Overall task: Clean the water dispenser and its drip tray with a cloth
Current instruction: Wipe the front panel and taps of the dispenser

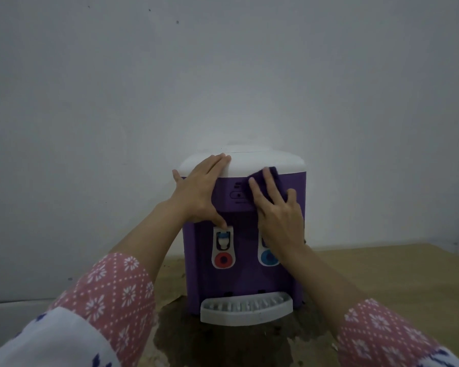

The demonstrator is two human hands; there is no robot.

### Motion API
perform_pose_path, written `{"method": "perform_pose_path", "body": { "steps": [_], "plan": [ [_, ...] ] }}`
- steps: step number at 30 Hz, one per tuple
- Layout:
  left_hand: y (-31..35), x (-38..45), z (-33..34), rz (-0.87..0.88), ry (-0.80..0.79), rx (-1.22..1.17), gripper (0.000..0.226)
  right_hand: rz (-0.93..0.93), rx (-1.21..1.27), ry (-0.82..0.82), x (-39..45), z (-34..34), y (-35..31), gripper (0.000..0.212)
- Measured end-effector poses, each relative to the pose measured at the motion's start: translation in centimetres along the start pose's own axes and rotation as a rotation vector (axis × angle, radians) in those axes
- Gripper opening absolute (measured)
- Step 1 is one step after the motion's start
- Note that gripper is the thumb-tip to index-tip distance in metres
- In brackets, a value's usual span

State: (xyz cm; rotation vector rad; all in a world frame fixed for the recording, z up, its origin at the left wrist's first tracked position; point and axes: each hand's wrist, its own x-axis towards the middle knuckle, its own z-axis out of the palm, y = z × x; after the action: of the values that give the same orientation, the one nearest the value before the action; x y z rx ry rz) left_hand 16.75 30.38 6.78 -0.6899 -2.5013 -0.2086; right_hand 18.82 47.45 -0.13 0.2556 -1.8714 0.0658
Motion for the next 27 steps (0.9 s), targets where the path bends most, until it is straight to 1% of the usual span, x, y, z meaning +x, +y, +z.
{"method": "perform_pose_path", "body": {
  "steps": [1, 3, 4, 5, 6, 8, 10, 11, 13, 15, 16, 17, 20, 22, 23, 26, 27],
  "plan": [
    [0.0, -0.1, -0.1, 0.011, -0.007, -0.010, 0.133, 0.008, -0.008, 0.010, -0.1, 0.1, -0.4, 0.059],
    [-0.6, -0.4, -0.3, 0.055, -0.001, -0.086, 0.122, -0.169, -0.070, -0.002, -0.3, 0.2, -0.5, 0.062],
    [-1.2, -0.7, -0.4, 0.065, 0.037, -0.177, 0.110, -0.234, -0.088, -0.012, 0.1, 0.2, -0.4, 0.063],
    [-1.4, -0.9, -0.4, 0.058, 0.105, -0.313, 0.096, -0.222, -0.095, -0.014, 0.5, -0.1, 0.0, 0.063],
    [-2.0, -1.3, -0.5, 0.017, 0.202, -0.472, 0.083, -0.162, -0.082, 0.006, 1.2, -0.1, -0.1, 0.062],
    [-3.3, -2.3, -0.4, -0.142, 0.362, -0.798, 0.059, -0.056, -0.078, 0.059, 2.4, 0.0, -0.7, 0.060],
    [-4.8, -3.4, -0.2, -0.331, 0.393, -1.088, 0.042, -0.107, -0.119, 0.089, 3.1, 0.5, -1.9, 0.058],
    [-5.5, -3.8, 0.0, -0.412, 0.383, -1.219, 0.039, -0.166, -0.141, 0.094, 3.2, 0.8, -2.4, 0.057],
    [-6.9, -4.6, 0.4, -0.515, 0.350, -1.409, 0.044, -0.311, -0.182, 0.064, 3.0, 1.5, -3.6, 0.056],
    [-7.5, -5.0, 1.0, -0.555, 0.288, -1.473, 0.054, -0.445, -0.236, -0.006, 2.4, 2.1, -4.4, 0.053],
    [-7.6, -5.1, 1.3, -0.568, 0.250, -1.484, 0.059, -0.474, -0.259, -0.021, 2.3, 2.2, -4.6, 0.052],
    [-7.8, -5.1, 1.6, -0.580, 0.212, -1.490, 0.062, -0.464, -0.272, -0.008, 2.6, 2.3, -4.7, 0.050],
    [-8.1, -4.8, 2.3, -0.608, 0.125, -1.477, 0.068, -0.320, -0.275, 0.072, 4.2, 2.4, -4.9, 0.048],
    [-8.1, -4.7, 3.0, -0.619, 0.087, -1.472, 0.070, -0.298, -0.300, 0.084, 4.8, 2.8, -5.7, 0.049],
    [-8.2, -4.6, 3.4, -0.622, 0.067, -1.471, 0.072, -0.330, -0.309, 0.076, 4.6, 3.1, -6.2, 0.049],
    [-8.3, -4.8, 4.7, -0.643, 0.023, -1.480, 0.074, -0.540, -0.338, -0.016, 3.6, 3.9, -7.2, 0.049],
    [-8.4, -4.9, 5.0, -0.650, 0.014, -1.482, 0.075, -0.584, -0.354, -0.038, 3.5, 4.0, -7.3, 0.047]
  ]
}}
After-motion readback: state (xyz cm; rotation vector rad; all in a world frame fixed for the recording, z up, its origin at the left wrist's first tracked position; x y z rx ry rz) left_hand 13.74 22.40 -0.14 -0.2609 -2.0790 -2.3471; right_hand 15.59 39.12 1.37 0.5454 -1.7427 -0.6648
